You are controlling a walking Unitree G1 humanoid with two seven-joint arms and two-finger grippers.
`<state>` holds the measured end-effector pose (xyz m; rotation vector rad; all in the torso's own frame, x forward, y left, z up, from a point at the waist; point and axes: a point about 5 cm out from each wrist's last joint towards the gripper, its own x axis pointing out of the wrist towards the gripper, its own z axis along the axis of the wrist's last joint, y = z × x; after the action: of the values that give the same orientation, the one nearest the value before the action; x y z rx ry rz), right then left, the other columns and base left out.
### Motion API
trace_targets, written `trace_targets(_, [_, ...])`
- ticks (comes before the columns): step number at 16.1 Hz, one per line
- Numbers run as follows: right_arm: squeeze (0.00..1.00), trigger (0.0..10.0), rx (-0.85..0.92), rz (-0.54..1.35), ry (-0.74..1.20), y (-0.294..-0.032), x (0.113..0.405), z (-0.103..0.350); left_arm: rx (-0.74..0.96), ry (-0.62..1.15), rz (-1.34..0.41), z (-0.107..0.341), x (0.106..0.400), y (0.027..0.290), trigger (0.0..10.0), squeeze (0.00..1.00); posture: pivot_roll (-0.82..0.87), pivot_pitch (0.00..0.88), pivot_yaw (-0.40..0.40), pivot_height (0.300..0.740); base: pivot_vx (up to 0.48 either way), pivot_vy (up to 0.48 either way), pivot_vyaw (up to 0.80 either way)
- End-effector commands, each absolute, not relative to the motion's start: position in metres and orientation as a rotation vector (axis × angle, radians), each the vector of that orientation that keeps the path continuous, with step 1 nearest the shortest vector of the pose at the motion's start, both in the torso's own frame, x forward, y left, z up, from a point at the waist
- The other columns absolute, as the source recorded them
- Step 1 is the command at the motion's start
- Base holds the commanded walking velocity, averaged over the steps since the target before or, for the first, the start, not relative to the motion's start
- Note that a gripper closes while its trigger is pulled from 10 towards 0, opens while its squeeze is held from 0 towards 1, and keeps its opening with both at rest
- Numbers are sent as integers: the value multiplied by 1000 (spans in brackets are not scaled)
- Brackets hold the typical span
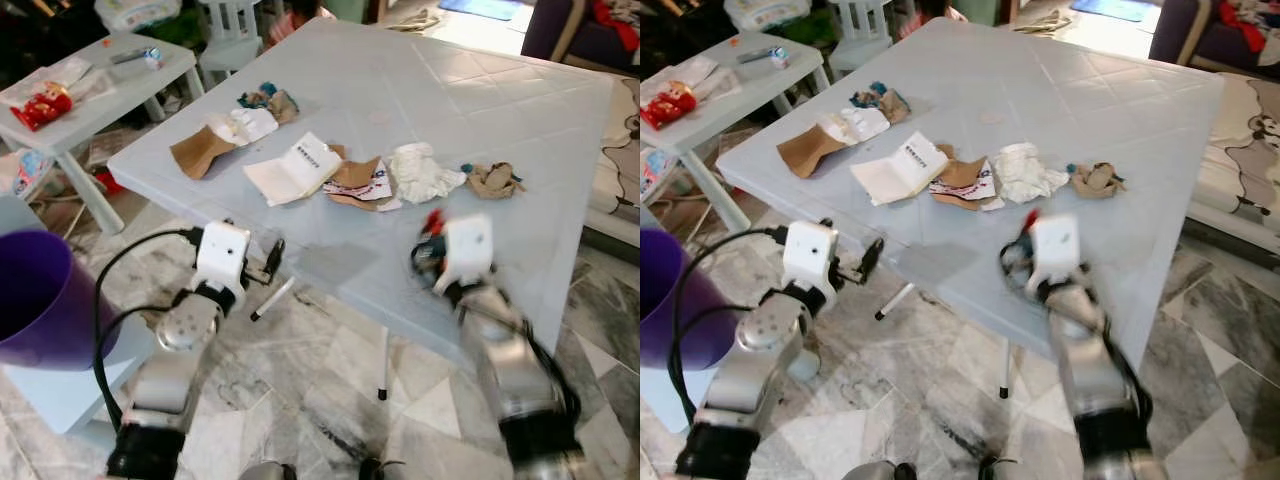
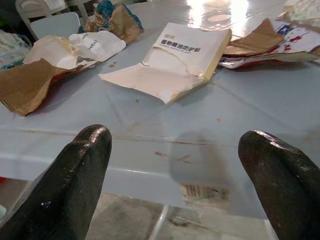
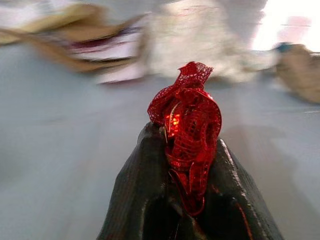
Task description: Picking trash to rubbish bin
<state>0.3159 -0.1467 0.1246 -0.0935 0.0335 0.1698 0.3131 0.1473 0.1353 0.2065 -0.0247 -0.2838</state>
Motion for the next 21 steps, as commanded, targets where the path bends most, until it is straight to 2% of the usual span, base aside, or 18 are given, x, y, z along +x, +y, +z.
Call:
trace_targets(1, [0,0,-69,231,20,-141,304,135,235,-34,-279,135,319,150,10000,0,4,153,12,740,0,0,0])
trace_targets(4, [0,0,-7,370,-36,-135,270,164,356,-55,-300,135,341,147,10000,0,-55,175,23,740,0,0,0])
trace_targets(8, [0,0,19,418,-19,-135,248,172,404,-67,-308,134,353,147,10000,0,-90,192,21,740,0,0,0])
trace_targets(17, [0,0,40,426,14,-138,222,186,574,-65,-288,140,381,149,10000,0,-175,230,7,740,0,0,0])
trace_targets(18, [0,0,40,425,17,-138,221,186,572,-64,-298,141,382,148,0,0,-178,231,6,740,0,0,0])
trace_targets(21, [0,0,39,422,17,-138,221,189,574,-67,-305,142,383,147,0,0,-183,234,4,740,0,0,0])
